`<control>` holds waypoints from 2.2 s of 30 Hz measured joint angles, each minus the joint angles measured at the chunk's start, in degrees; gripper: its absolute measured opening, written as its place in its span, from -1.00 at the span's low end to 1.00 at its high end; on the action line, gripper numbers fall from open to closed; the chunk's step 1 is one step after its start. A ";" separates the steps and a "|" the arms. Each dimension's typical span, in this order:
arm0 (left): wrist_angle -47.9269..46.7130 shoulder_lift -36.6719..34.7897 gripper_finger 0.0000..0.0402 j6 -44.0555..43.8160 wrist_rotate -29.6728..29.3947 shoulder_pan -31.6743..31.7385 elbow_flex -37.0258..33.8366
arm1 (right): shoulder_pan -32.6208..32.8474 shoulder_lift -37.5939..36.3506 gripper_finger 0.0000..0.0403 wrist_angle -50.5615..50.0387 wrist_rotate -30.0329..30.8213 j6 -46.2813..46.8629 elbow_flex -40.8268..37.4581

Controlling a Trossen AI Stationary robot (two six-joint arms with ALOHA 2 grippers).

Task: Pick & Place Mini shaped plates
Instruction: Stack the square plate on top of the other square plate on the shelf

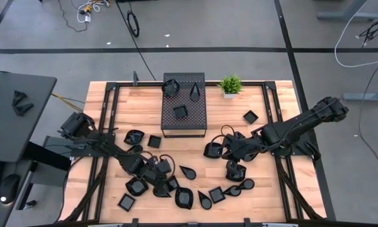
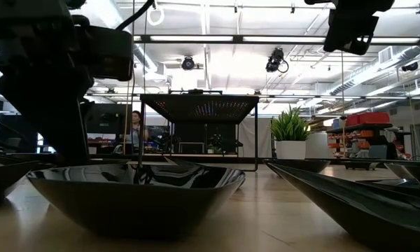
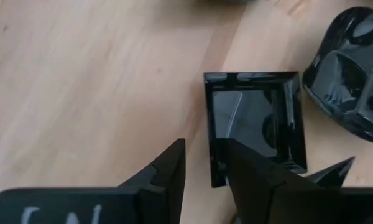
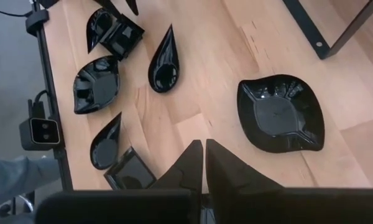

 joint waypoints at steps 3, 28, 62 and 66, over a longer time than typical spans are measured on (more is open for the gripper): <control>0.10 0.17 -0.48 -0.04 0.00 0.00 0.00 | -0.02 0.00 -0.89 0.00 0.00 -0.52 0.00; 0.26 0.13 -0.98 -2.29 2.23 0.00 0.00 | 0.00 0.00 -0.89 -0.49 0.02 -4.36 0.00; -34.98 -22.56 -1.00 0.35 11.77 25.78 28.19 | -0.03 -14.11 -0.89 -2.54 8.36 -5.03 0.00; -36.26 -22.62 -1.00 9.35 13.96 34.38 30.97 | -0.70 -14.03 -0.89 -0.94 9.98 -5.50 0.00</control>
